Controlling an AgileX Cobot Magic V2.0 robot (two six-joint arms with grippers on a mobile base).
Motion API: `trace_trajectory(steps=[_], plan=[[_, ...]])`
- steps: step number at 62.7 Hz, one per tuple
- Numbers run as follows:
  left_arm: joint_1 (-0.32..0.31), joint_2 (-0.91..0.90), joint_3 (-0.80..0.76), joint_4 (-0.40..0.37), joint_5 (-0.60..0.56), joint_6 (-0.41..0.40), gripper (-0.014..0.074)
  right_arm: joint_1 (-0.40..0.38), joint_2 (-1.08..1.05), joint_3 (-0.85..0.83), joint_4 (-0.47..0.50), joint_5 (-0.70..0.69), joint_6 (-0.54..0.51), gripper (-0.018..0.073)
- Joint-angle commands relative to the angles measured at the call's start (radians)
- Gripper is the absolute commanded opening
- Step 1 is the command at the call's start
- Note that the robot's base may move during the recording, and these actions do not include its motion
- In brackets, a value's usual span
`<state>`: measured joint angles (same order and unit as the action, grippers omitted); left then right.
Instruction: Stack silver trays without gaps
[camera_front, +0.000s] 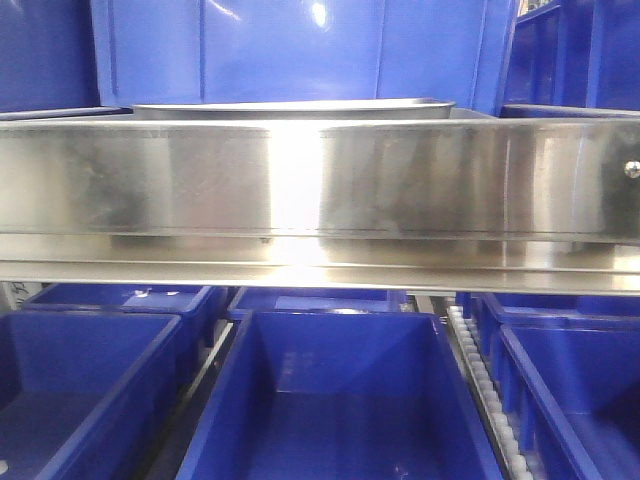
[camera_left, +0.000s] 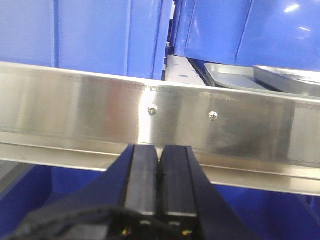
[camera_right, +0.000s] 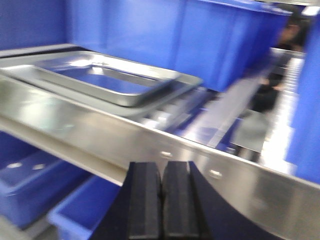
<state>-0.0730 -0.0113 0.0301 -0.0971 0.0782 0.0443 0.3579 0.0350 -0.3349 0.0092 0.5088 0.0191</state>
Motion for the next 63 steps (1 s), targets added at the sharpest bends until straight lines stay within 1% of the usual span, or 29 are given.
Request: trace_trajectory(steps=[1, 8, 11, 23, 34, 35, 37, 42, 63], plan=[[0.000, -0.014, -0.005, -0.007, -0.078, 0.000, -0.0048, -0.079, 0.012, 0.006, -0.009, -0.128, -0.008, 0.0048], [0.000, -0.014, -0.005, -0.007, -0.078, 0.000, -0.0048, -0.204, 0.012, 0.063, -0.009, -0.206, 0.010, 0.0048], [0.000, -0.014, -0.005, -0.007, -0.078, 0.000, -0.0048, -0.241, 0.012, 0.089, -0.009, -0.250, 0.011, 0.0048], [0.000, -0.014, -0.005, -0.007, -0.078, 0.000, -0.0048, -0.332, 0.012, 0.224, -0.009, -0.435, 0.011, 0.0048], [0.000, -0.014, -0.005, -0.007, -0.078, 0.000, -0.0048, -0.353, -0.001, 0.370, 0.038, -0.598, 0.011, 0.0048], [0.000, -0.014, -0.005, -0.007, -0.078, 0.000, -0.0048, -0.353, -0.011, 0.369, 0.043, -0.597, 0.011, 0.0048], [0.000, -0.014, -0.005, -0.007, -0.078, 0.000, -0.0048, -0.353, -0.025, 0.364, 0.046, -0.551, 0.011, 0.0048], [0.000, -0.014, -0.005, -0.007, -0.078, 0.000, -0.0048, -0.355, -0.070, 0.366, 0.045, -0.534, -0.001, 0.0048], [0.000, -0.012, -0.005, -0.007, -0.078, 0.000, -0.0048, -0.355, -0.064, 0.365, 0.045, -0.538, -0.008, 0.0048]])
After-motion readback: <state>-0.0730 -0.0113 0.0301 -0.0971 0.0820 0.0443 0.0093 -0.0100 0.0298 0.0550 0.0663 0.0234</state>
